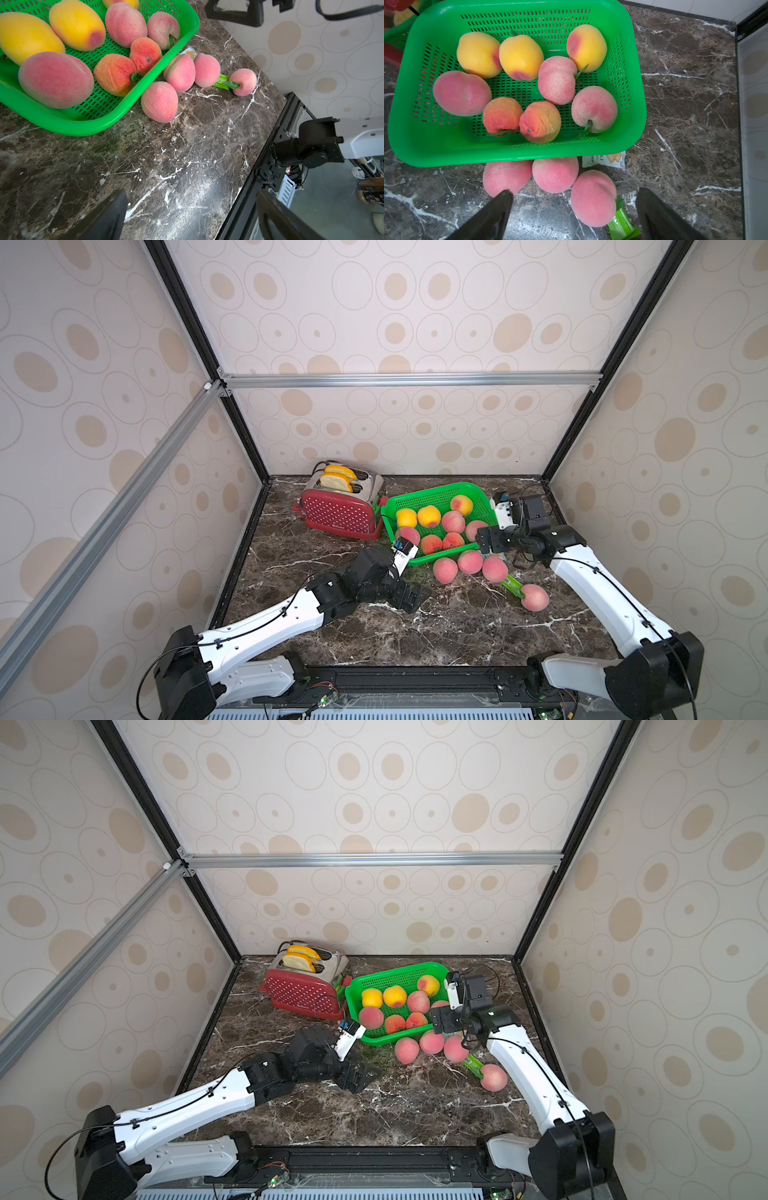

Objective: Put the peaches into the basket
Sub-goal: Place the peach in the basket, then pick up the peach from the center of the board.

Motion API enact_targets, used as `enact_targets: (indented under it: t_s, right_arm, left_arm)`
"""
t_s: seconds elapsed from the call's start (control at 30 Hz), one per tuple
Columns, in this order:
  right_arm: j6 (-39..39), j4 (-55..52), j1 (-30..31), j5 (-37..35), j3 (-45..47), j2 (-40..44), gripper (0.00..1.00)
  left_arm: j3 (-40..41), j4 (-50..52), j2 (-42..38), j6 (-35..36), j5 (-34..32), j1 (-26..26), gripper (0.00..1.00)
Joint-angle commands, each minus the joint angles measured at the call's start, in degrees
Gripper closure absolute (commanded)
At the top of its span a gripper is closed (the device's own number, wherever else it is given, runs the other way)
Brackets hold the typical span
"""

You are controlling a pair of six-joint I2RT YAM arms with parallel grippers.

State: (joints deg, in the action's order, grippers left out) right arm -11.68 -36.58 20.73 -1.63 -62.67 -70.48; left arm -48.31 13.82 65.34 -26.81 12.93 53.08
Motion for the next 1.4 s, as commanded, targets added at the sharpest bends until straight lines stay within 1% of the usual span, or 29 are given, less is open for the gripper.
enact_targets:
  t_s: [0.0,0.17,0.33,0.5,0.63,0.8,1.03,1.2,1.37]
  right_arm:
    - [-3.6,-3.1,1.9,0.1,3.8,4.5,0.02]
    - [-8.7,-2.6,4.1,1.8,10.4,12.8,0.02]
    - [-11.4,-2.9,5.5,1.3,15.3,19.5,0.02]
    - [-12.0,-2.4,5.5,0.6,18.0,23.4,0.01]
    - [-14.0,-1.7,5.5,0.7,20.3,26.5,0.01]
    - [-16.3,0.0,5.5,0.6,24.3,31.0,0.01]
    - [-16.0,-1.6,5.4,-1.2,25.8,37.5,0.0]
    - [-14.8,-2.8,5.4,-0.6,25.5,38.1,0.0]
    - [-15.2,-3.3,5.5,-0.2,26.5,39.4,0.0]
  left_arm:
    - [1.1,-3.5,0.0,-3.1,-1.2,-0.3,0.01]
    - [2.3,-8.4,5.0,-6.9,-3.1,-0.3,0.01]
    - [1.9,-14.8,13.6,-11.0,-5.4,0.0,0.01]
    - [-1.1,-19.0,21.7,-13.6,-9.5,1.5,0.01]
    - [-4.1,-21.5,28.7,-16.2,-12.2,2.9,0.01]
    - [-6.9,-23.8,35.1,-18.5,-15.0,3.3,0.01]
    - [-11.9,-25.0,41.2,-19.4,-16.3,3.3,0.01]
    - [-14.7,-25.0,44.4,-19.3,-16.2,3.3,0.01]
    - [-15.8,-25.0,45.7,-19.7,-17.6,3.3,0.01]
